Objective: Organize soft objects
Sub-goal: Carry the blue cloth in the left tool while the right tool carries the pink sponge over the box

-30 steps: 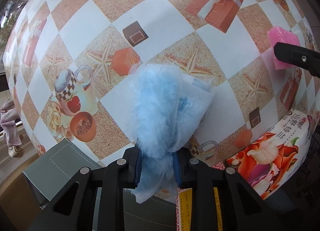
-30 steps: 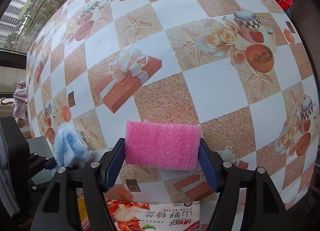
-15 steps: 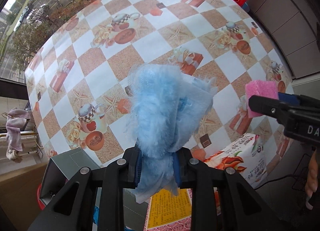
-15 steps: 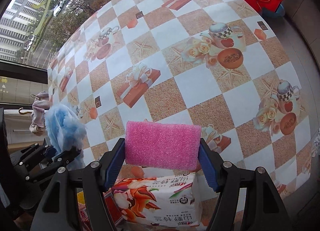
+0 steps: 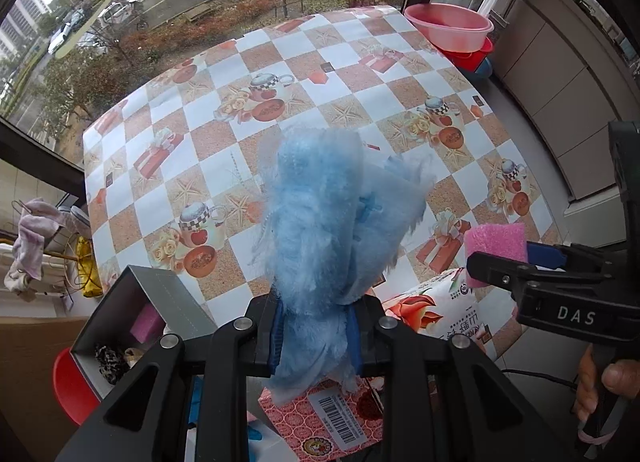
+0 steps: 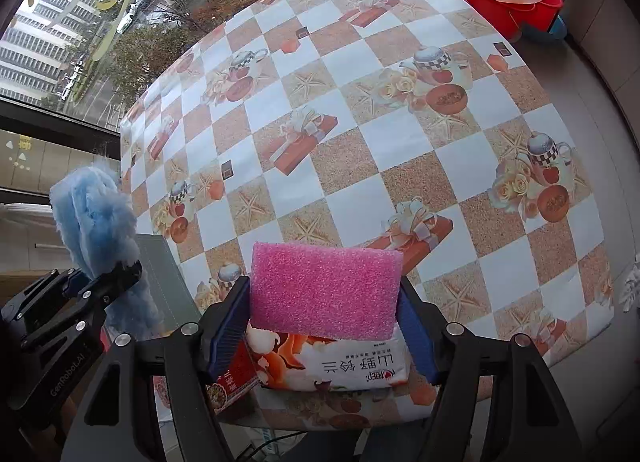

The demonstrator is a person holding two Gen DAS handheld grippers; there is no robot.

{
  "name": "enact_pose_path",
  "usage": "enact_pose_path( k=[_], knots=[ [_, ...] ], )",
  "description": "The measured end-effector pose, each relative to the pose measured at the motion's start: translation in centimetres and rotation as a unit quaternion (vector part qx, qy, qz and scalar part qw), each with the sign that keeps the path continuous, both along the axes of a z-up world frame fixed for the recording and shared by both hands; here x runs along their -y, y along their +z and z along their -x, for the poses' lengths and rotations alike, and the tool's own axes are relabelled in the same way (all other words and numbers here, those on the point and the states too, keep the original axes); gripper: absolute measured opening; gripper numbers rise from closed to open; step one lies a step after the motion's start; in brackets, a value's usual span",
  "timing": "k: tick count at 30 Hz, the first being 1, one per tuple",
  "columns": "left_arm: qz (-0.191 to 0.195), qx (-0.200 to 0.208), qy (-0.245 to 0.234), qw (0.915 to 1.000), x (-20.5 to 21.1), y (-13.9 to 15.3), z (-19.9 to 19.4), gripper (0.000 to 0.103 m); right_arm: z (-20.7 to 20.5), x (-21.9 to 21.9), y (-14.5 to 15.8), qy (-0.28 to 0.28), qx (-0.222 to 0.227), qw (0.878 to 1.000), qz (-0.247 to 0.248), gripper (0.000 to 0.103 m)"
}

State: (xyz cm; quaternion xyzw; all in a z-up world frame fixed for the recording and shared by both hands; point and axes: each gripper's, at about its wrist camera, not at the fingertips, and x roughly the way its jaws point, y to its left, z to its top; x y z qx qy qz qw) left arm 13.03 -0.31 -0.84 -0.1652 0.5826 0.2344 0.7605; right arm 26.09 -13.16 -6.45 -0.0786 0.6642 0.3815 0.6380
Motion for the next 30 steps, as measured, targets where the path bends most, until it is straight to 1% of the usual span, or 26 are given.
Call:
enact_pose_path(
  k=[6, 13, 22, 30],
  knots=[
    [-0.011, 0.03, 0.039, 0.9987, -0.7, 2.1, 3.6, 0.028, 2.2, 0.4, 1.9, 0.013, 0.008, 1.0, -0.005, 0.071],
    [-0.02, 0.049, 0.087, 0.9948, -2.2, 3.4, 8.1, 0.028, 5.2, -1.0, 4.4, 0.047, 0.025, 0.998, -0.017, 0.071],
    [-0.022, 0.054, 0.143, 0.9881, -3.3, 3.1, 13.6, 0.028, 9.7, -4.3, 7.3, 0.107, 0.048, 0.993, -0.034, 0.071],
    [-0.013, 0.053, 0.186, 0.9811, -3.8, 2.2, 18.1, 0.028, 13.9, -6.9, 8.4, 0.162, 0.059, 0.984, -0.038, 0.071]
  ],
)
